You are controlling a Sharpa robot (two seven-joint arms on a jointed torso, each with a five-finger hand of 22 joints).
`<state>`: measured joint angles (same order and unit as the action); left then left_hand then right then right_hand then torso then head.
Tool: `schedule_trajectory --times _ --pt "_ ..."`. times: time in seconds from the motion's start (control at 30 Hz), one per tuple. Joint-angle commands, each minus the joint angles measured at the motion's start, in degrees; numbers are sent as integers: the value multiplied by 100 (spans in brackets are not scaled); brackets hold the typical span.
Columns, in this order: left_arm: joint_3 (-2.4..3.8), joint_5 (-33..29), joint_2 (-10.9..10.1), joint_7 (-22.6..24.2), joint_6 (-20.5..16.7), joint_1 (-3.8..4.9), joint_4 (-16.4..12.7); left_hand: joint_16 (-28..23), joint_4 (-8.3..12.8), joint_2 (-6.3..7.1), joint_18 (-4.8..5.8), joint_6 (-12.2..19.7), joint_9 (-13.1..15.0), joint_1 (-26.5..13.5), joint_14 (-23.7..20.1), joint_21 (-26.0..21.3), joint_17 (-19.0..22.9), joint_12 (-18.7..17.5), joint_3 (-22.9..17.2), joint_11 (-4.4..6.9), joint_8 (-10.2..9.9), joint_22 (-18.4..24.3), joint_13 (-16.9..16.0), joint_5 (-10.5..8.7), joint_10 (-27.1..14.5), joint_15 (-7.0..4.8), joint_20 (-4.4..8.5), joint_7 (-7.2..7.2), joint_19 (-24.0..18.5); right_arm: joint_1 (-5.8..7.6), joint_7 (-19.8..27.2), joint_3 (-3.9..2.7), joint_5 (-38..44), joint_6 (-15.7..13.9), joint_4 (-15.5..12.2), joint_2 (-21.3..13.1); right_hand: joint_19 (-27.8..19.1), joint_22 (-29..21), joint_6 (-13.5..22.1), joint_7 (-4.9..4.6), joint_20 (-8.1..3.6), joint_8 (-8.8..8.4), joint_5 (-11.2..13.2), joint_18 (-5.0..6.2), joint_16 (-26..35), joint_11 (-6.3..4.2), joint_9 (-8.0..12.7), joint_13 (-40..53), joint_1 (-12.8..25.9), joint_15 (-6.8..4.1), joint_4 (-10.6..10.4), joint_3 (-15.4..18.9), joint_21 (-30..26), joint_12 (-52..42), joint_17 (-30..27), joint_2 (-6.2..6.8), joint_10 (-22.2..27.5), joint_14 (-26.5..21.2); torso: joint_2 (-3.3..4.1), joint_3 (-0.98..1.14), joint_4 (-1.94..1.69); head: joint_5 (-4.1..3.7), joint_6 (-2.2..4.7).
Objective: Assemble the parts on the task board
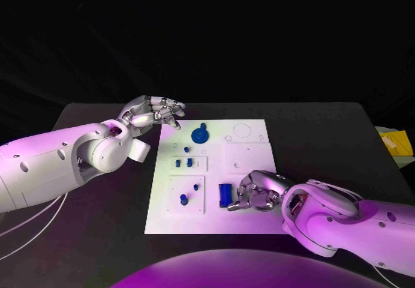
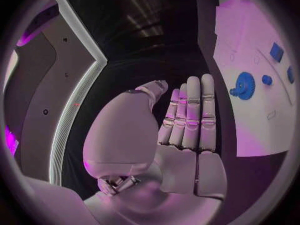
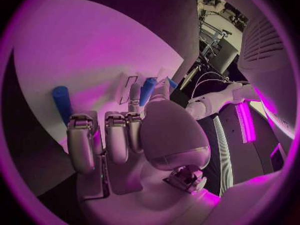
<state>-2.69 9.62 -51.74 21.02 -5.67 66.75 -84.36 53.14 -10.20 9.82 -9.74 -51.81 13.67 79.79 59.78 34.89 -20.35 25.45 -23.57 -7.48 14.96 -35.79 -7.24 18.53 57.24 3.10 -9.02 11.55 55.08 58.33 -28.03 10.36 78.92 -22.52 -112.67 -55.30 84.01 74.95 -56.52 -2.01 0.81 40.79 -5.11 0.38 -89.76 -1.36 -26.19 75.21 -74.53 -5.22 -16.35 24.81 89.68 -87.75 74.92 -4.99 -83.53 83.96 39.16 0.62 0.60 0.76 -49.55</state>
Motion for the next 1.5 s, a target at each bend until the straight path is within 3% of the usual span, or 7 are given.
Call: schedule_trajectory --times 0.03,0.4,0.5,0.7,0.97,1.17,1.5 --pt "3 -32 5 39 78 2 -7 -30 -10 -69 -61 25 5 -10 5 6 -9 -7 -33 0 -31 -7 -6 39 -54 36 7 8 12 30 133 -8 98 -224 -62 -77 599 1505 -9 42 -23 40 -49 -38 -24 -98 -8 1307 -225 -41 -3 106 32 -3 1508 -273 -528 604 1 4 4 -3 4" --pt "3 -32 3 44 69 2 2 -30 -10 -69 -61 25 5 -10 5 6 -9 -7 -33 0 -31 -7 -6 39 -54 36 7 8 12 396 731 -26 -508 -531 -236 -612 599 1505 127 18 -27 -9 -363 -38 -24 -83 -20 1269 -440 -36 32 124 32 51 1508 -403 -499 604 1 2 1 -14 12" --pt "3 -32 5 45 66 2 4 -30 -10 -69 -61 25 5 -10 5 6 -9 -7 -33 0 -31 -7 -6 39 -54 36 7 8 12 511 987 -26 -809 -645 -226 -844 599 1505 416 -121 39 -298 -496 -38 -24 32 48 1159 -754 56 75 144 32 207 1508 -468 -406 604 2 2 -1 -56 24" --pt "2 -32 8 51 59 2 0 -31 -8 -76 -62 25 7 -12 5 6 -12 -5 -40 2 -31 -10 -8 45 -55 35 7 6 10 581 1102 -13 -713 -671 -143 -1198 599 1505 584 -243 122 -547 -535 -38 -24 142 101 1018 -1022 151 157 158 29 411 1508 -389 -276 604 3 -1 -4 -138 42" --pt "2 -32 27 59 63 2 0 -31 -8 -76 -62 25 7 -12 5 6 -12 -5 -40 2 -31 -10 -8 45 -55 35 7 6 10 364 707 34 401 -441 -114 -1404 599 1505 554 -260 149 -642 -604 -38 -24 157 117 997 -1169 167 207 172 32 445 1508 -332 -252 604 -6 -4 8 -276 67" --pt "2 -32 25 60 64 1 9 -31 -8 -76 -62 25 7 -12 5 6 -12 -5 -40 2 -31 -10 -8 45 -55 35 7 6 10 139 437 46 843 -298 -158 -1447 599 1505 500 -281 169 -751 -581 -38 -24 178 150 985 -1061 186 96 179 32 462 1508 -267 -245 604 -3 3 15 -280 70" --pt "0 -32 18 56 76 -1 6 -31 -6 -77 -62 23 9 -13 5 7 -15 -4 -43 3 -31 -12 -10 46 -54 34 7 5 9 7 32 50 1159 -125 -118 -1317 596 1502 397 -286 182 -979 -504 -36 -24 182 250 937 -925 190 2 152 19 532 1508 -324 -222 604 8 -2 -6 -293 79"
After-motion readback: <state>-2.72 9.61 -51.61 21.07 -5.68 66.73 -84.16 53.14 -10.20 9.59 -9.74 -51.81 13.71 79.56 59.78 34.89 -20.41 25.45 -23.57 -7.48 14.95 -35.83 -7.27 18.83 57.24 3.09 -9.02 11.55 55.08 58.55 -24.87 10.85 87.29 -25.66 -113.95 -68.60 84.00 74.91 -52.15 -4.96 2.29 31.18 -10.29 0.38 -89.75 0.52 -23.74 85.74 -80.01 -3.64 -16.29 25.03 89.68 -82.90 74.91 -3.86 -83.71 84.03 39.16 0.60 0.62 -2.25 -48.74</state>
